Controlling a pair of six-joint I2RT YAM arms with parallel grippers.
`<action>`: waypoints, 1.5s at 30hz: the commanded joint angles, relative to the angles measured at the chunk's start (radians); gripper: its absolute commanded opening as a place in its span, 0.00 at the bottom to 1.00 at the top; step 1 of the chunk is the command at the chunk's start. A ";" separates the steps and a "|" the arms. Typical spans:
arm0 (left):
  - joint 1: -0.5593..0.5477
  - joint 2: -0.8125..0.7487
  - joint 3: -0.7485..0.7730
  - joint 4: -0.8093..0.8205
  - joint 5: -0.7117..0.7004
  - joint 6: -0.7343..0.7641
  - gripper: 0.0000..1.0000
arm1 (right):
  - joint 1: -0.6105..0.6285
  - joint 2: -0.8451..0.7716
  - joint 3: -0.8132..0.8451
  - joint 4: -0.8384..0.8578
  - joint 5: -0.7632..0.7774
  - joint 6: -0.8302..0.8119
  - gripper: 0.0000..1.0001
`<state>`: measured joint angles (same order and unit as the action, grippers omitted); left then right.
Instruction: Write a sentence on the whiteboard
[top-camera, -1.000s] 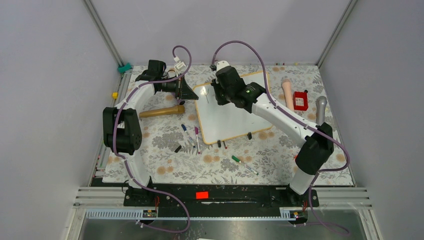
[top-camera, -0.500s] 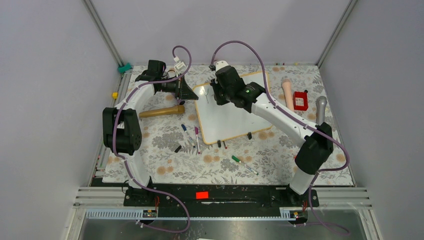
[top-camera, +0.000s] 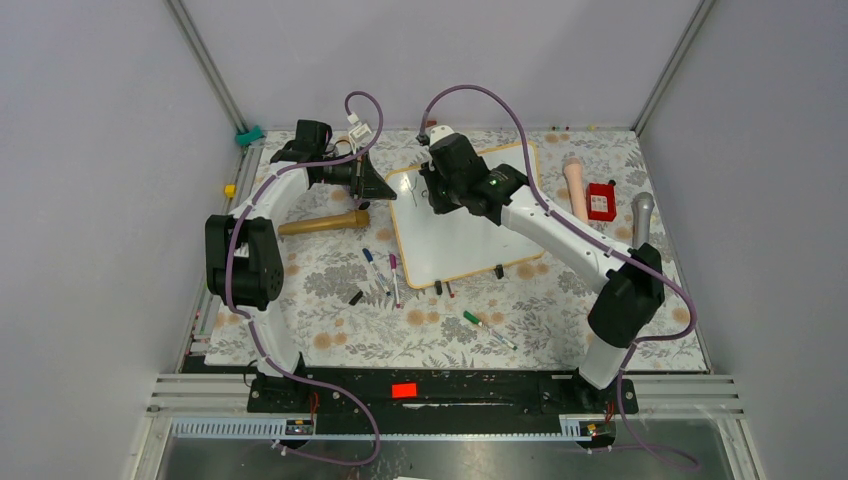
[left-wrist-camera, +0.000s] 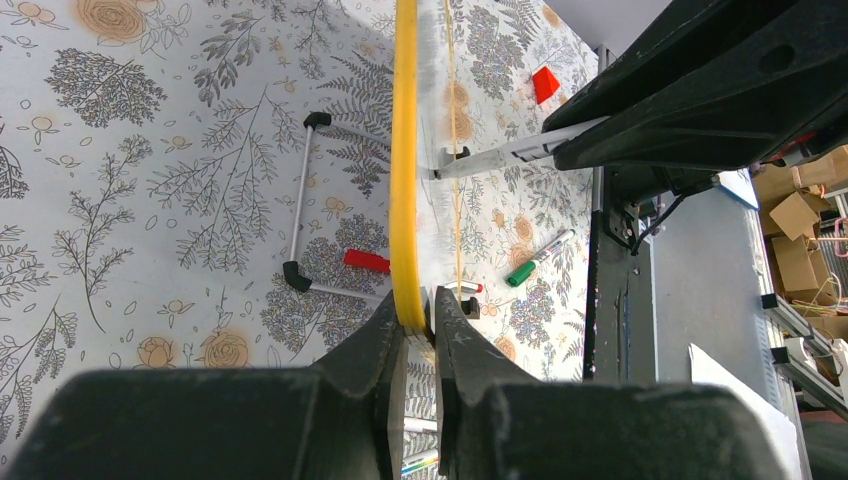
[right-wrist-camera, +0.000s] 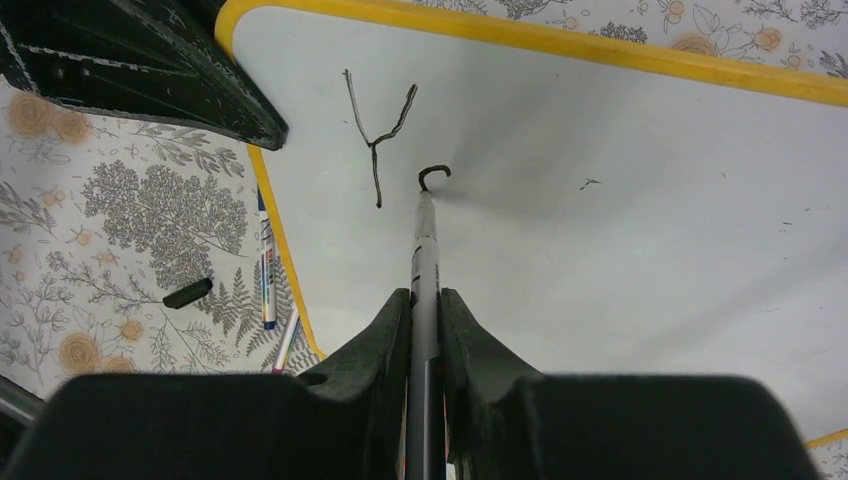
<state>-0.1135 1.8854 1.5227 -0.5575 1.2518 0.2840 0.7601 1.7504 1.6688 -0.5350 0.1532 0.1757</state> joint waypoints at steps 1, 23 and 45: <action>-0.048 0.024 -0.049 -0.076 -0.092 0.141 0.00 | 0.000 0.017 0.033 -0.019 0.046 -0.013 0.00; -0.048 0.021 -0.056 -0.076 -0.087 0.142 0.00 | 0.000 0.053 0.104 -0.012 0.116 -0.011 0.00; -0.047 0.016 -0.061 -0.076 -0.087 0.144 0.00 | -0.018 -0.086 0.004 0.048 0.109 -0.009 0.00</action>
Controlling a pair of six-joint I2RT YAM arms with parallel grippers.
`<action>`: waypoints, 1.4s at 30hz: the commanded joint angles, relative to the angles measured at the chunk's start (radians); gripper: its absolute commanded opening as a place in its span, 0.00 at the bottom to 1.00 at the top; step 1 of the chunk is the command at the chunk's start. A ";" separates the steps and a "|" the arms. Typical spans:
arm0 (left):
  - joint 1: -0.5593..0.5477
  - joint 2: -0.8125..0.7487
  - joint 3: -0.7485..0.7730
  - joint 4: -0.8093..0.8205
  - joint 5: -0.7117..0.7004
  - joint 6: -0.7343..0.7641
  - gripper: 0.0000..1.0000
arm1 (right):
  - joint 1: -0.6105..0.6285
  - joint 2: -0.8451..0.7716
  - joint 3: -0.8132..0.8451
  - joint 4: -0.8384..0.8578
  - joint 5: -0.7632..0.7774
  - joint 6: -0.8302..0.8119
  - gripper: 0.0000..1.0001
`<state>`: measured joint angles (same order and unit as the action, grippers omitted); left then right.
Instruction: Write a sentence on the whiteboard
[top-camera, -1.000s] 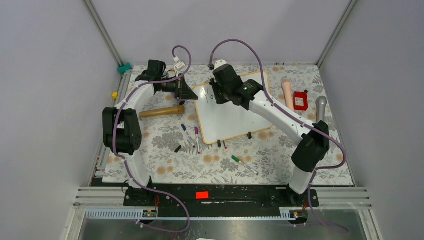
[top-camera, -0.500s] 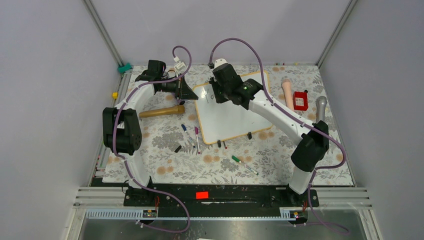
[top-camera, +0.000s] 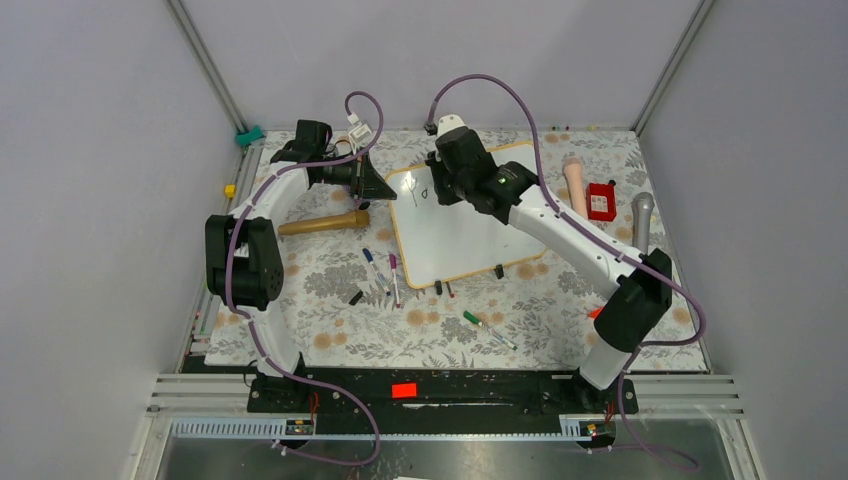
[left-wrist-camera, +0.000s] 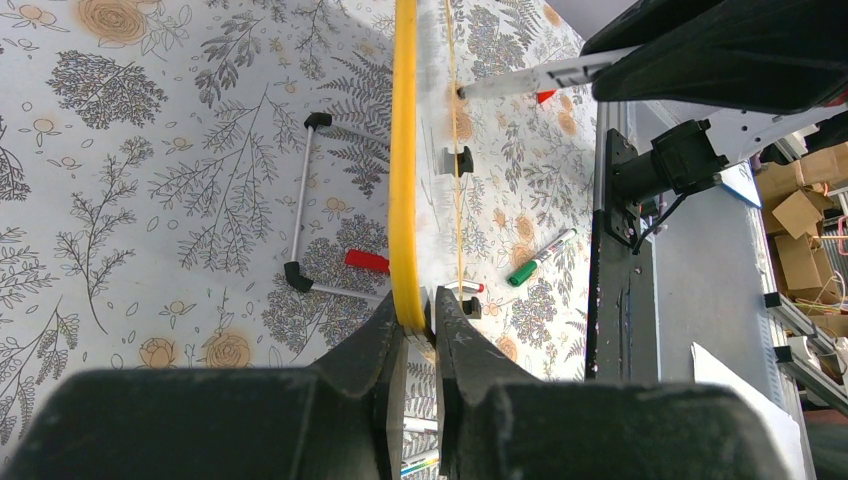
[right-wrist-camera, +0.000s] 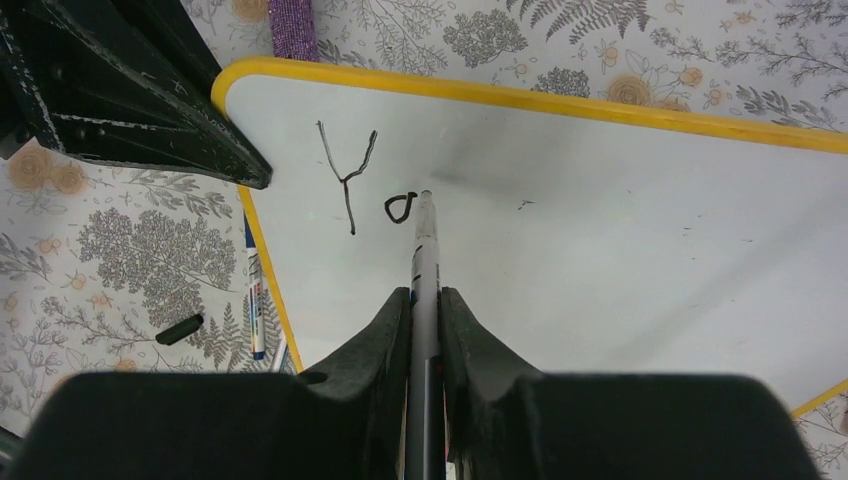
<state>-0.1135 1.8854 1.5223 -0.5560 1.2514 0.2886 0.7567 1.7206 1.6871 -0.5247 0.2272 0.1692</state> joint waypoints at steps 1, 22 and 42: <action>-0.047 0.015 -0.061 -0.078 -0.086 0.140 0.00 | -0.016 -0.056 -0.016 0.038 0.034 -0.002 0.00; -0.047 0.019 -0.062 -0.078 -0.087 0.138 0.00 | -0.026 0.025 0.023 0.011 0.048 0.013 0.00; -0.047 0.019 -0.055 -0.078 -0.094 0.138 0.00 | -0.026 -0.006 -0.054 -0.032 0.007 0.022 0.00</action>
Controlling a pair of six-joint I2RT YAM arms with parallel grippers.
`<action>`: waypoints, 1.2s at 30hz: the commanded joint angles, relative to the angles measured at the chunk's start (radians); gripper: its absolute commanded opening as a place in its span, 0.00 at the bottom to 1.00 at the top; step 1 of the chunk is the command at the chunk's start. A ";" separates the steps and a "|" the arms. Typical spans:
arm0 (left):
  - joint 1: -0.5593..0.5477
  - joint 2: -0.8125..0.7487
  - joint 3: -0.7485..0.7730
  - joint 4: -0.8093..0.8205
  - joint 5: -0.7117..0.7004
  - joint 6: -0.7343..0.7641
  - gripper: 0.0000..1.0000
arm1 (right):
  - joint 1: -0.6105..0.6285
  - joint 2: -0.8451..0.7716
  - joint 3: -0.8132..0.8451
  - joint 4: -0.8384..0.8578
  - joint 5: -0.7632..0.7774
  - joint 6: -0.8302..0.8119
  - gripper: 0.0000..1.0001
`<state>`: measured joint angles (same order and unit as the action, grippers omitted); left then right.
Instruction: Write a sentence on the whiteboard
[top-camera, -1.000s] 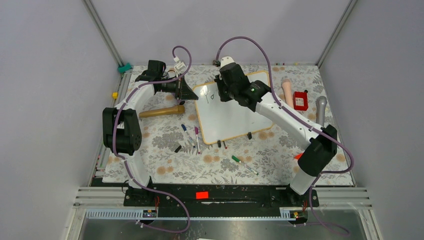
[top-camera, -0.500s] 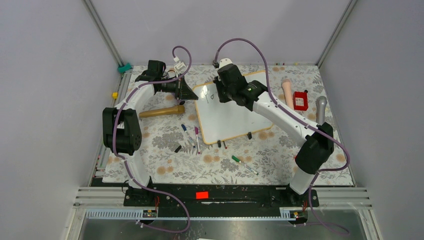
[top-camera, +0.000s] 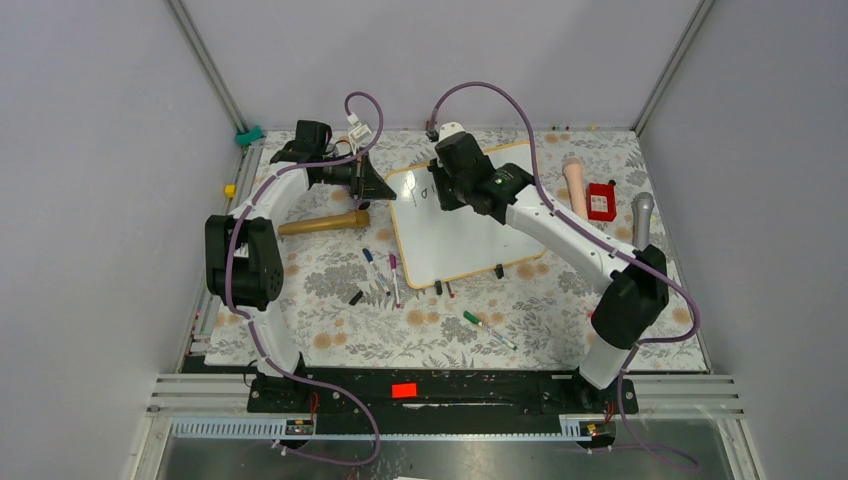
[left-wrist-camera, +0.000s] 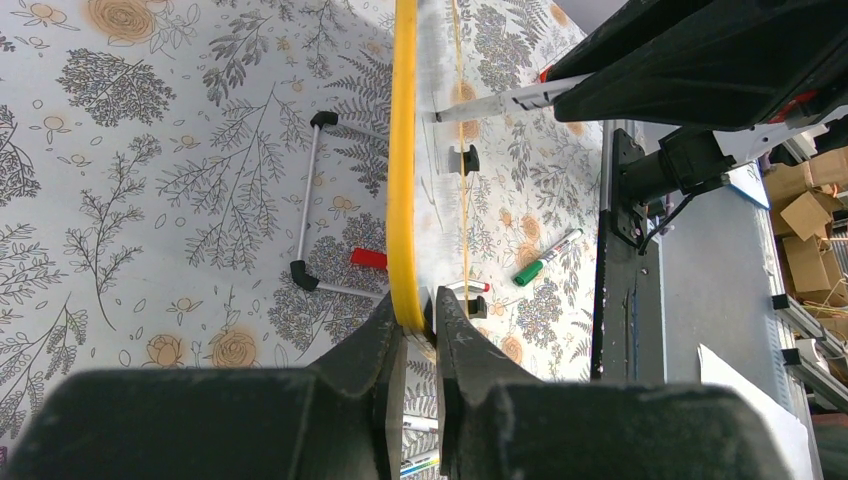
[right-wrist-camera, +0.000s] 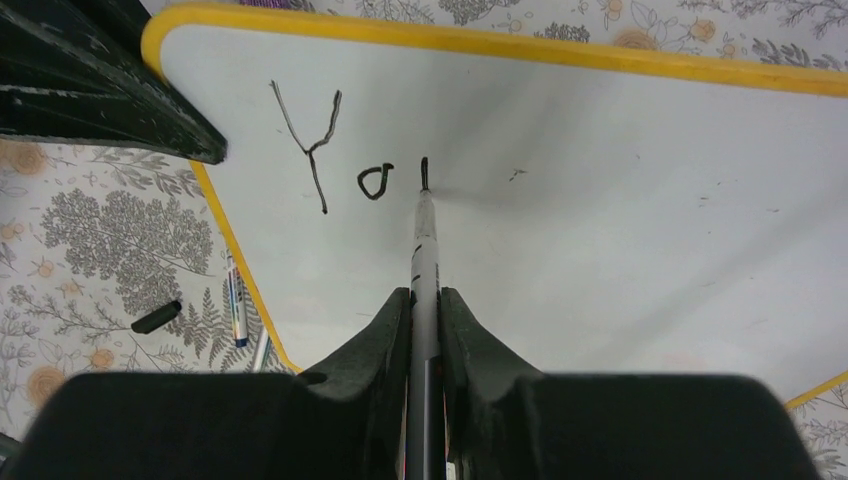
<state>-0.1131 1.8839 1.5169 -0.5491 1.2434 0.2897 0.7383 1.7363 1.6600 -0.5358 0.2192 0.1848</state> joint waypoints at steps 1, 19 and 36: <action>-0.048 0.019 -0.051 -0.084 -0.086 0.137 0.00 | -0.007 -0.024 -0.030 -0.022 0.020 0.007 0.00; -0.047 0.002 -0.063 -0.084 -0.097 0.140 0.00 | -0.026 0.017 0.064 -0.020 0.113 0.007 0.00; -0.048 0.006 -0.061 -0.085 -0.094 0.138 0.00 | -0.034 0.018 0.079 -0.003 0.086 0.014 0.00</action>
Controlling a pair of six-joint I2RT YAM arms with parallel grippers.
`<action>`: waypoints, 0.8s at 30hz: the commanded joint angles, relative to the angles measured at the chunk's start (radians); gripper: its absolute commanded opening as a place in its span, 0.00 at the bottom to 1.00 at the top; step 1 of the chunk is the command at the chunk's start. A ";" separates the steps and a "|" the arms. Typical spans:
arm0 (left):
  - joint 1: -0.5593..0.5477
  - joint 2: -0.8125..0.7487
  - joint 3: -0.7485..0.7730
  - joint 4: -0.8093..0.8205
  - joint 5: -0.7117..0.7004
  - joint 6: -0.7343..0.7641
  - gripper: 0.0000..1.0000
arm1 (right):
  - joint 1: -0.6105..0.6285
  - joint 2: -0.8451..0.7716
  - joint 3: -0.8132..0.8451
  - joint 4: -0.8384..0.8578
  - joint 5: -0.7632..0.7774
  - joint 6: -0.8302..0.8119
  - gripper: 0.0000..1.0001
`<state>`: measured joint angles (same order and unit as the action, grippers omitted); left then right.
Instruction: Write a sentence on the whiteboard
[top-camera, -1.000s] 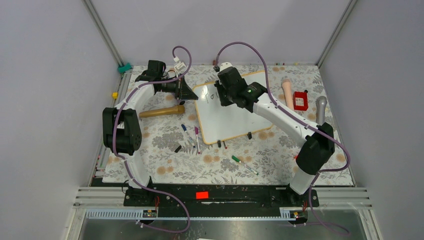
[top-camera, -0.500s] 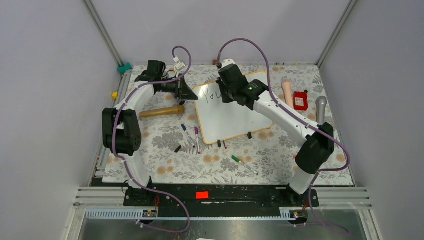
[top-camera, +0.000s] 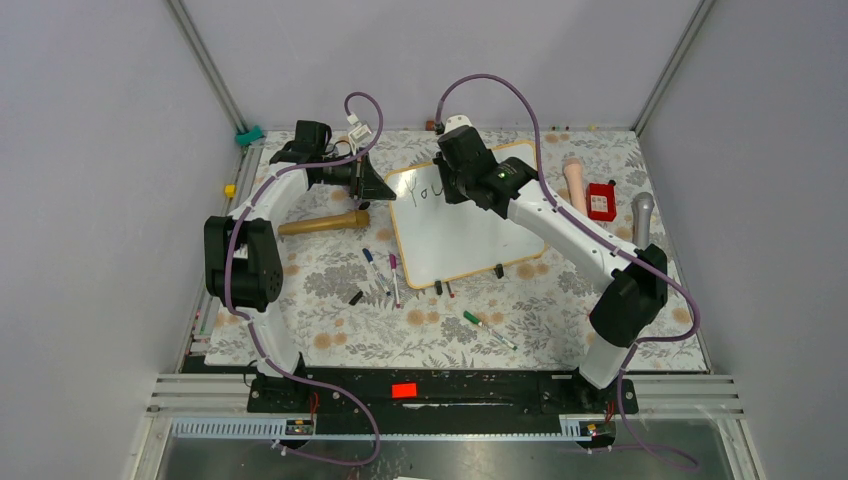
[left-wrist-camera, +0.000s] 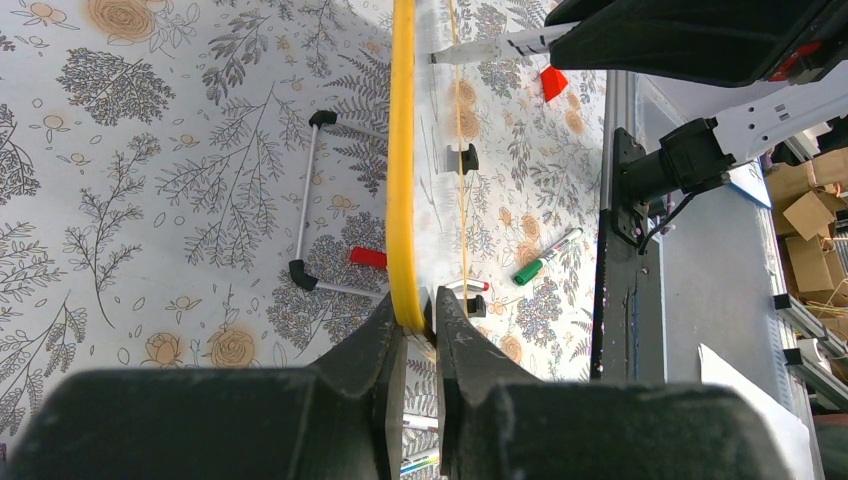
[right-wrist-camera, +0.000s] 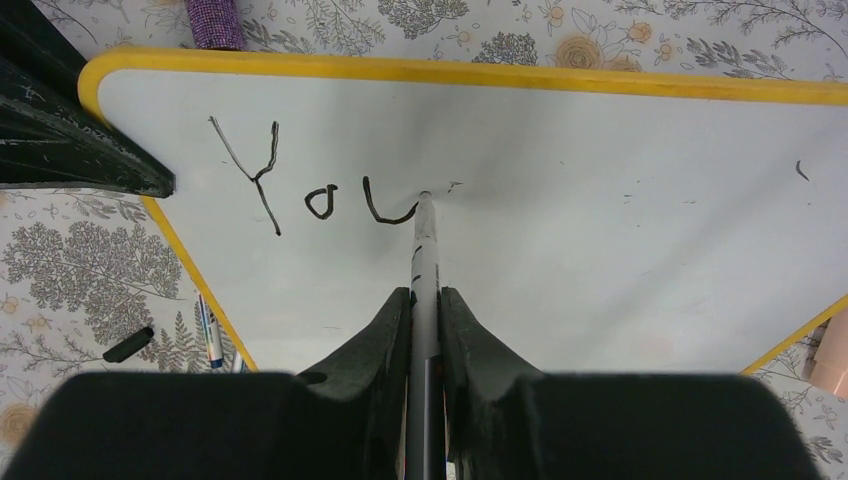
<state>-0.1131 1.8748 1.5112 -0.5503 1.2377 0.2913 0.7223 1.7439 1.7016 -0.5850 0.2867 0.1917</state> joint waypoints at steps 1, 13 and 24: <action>-0.048 0.015 -0.055 -0.083 -0.089 0.138 0.00 | -0.019 0.010 0.035 0.046 0.015 0.009 0.00; -0.048 0.020 -0.052 -0.083 -0.089 0.138 0.00 | -0.019 -0.025 -0.050 0.032 -0.038 0.017 0.00; -0.048 0.023 -0.049 -0.083 -0.088 0.137 0.00 | -0.019 -0.026 -0.041 -0.001 -0.048 0.002 0.00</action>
<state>-0.1131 1.8748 1.5112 -0.5503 1.2304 0.2909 0.7151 1.7306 1.6642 -0.5777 0.2440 0.1989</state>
